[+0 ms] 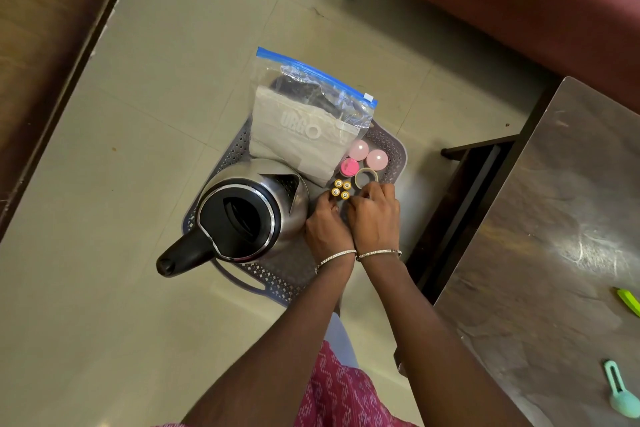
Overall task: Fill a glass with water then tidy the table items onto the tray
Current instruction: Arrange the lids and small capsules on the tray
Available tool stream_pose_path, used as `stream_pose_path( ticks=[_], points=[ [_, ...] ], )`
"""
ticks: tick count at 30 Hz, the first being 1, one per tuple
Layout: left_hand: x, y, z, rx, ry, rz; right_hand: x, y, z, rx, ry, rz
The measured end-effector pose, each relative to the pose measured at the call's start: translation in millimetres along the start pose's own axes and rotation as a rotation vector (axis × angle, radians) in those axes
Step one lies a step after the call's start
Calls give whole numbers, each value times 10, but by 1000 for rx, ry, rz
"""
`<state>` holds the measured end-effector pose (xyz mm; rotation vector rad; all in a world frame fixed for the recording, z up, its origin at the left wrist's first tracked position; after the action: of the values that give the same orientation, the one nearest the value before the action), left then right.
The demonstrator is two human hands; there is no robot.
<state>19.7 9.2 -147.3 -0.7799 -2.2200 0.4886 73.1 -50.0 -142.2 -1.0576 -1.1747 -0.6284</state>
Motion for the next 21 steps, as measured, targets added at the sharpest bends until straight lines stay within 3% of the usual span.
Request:
stream_pose_path(
  ticks=[21],
  points=[
    [22, -13, 5, -11, 12, 31, -58, 26, -24, 16, 13, 96]
  ],
)
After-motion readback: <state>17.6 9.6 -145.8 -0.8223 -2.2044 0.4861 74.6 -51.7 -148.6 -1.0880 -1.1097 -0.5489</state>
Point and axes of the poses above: each hand's wrist, its own y-axis towards the middle knuckle, its own x-axis out of the back of the hand, z = x × y, the point moved 3 cm from there along y, towards the middle knuckle, and after that the axes turned 14 degrees about -y, right-handed, at the moved point
